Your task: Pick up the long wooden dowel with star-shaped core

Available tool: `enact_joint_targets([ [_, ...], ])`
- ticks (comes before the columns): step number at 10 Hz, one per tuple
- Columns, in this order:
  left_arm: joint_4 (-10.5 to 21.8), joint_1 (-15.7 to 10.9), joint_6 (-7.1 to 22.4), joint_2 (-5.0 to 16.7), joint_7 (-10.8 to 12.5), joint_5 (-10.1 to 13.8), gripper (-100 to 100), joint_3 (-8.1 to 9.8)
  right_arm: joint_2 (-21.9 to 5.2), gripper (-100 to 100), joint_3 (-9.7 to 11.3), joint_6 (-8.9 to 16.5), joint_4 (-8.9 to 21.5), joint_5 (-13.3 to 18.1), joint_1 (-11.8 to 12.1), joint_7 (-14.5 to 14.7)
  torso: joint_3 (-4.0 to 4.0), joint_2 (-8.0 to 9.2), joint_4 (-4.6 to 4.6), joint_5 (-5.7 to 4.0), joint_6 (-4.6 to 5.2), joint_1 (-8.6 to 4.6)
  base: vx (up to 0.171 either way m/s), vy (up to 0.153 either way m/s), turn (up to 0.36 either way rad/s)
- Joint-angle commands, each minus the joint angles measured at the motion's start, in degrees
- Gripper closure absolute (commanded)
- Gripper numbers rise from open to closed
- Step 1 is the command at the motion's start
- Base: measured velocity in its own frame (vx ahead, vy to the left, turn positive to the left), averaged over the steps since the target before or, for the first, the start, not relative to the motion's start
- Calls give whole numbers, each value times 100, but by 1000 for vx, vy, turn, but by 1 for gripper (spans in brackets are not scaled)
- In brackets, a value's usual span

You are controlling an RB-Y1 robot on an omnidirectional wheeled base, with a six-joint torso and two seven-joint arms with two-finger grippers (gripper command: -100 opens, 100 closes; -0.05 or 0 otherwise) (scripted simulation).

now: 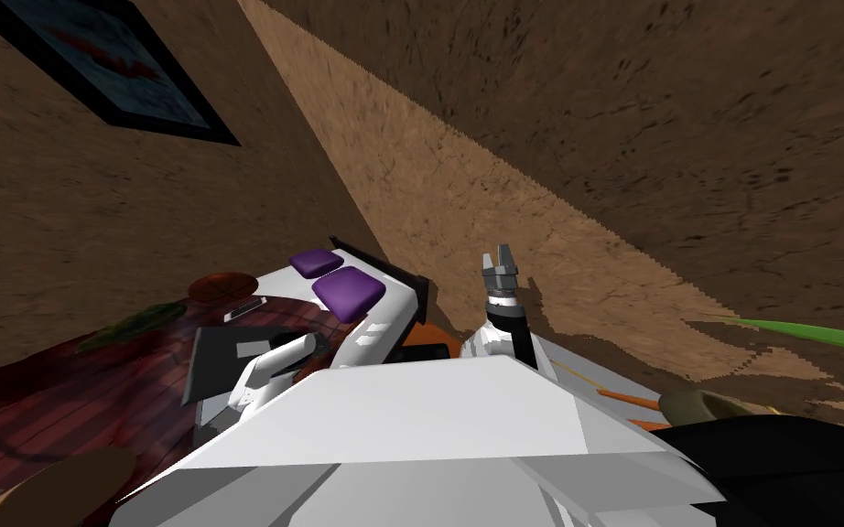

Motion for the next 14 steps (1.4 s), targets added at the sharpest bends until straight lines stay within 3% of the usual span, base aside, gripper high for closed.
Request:
enact_joint_targets([
  [1, -8, 42, 212, -4, 20, 71, -100, 28, 0, 0, 0, 0, 0, 0, 0, 0, 0, 0, 0, 0, 0, 0, 90, 0, 3],
  [6, 125, 131, 707, -72, 103, 210, -100, 73, 0, 0, 0, 0, 0, 0, 0, 0, 4, 8, 1, 0, 0, 0, 77, 0, 4],
  [10, 140, 159, 817, -93, 120, 240, -100, 82, 0, 0, 0, 0, 0, 0, -1, 0, 12, 21, 5, 0, 0, 0, 41, 0, 2],
  [11, 142, 158, 823, -94, 124, 239, 0, 82, 0, 0, 0, 0, 0, 0, -1, 0, 15, 27, 5, 0, 0, 0, 0, 0, 0],
  [12, 348, 50, 720, -71, 153, 202, -100, 81, 0, 0, 0, 0, 0, 0, -1, 0, 18, 32, 7, 0, 0, 0, -19, 6, -42],
  [14, 554, -58, 617, -48, 184, 164, -100, 81, 0, 0, 0, 0, 0, 0, -2, 0, 26, 46, 10, 1, 1, 4, -35, 14, -33],
])
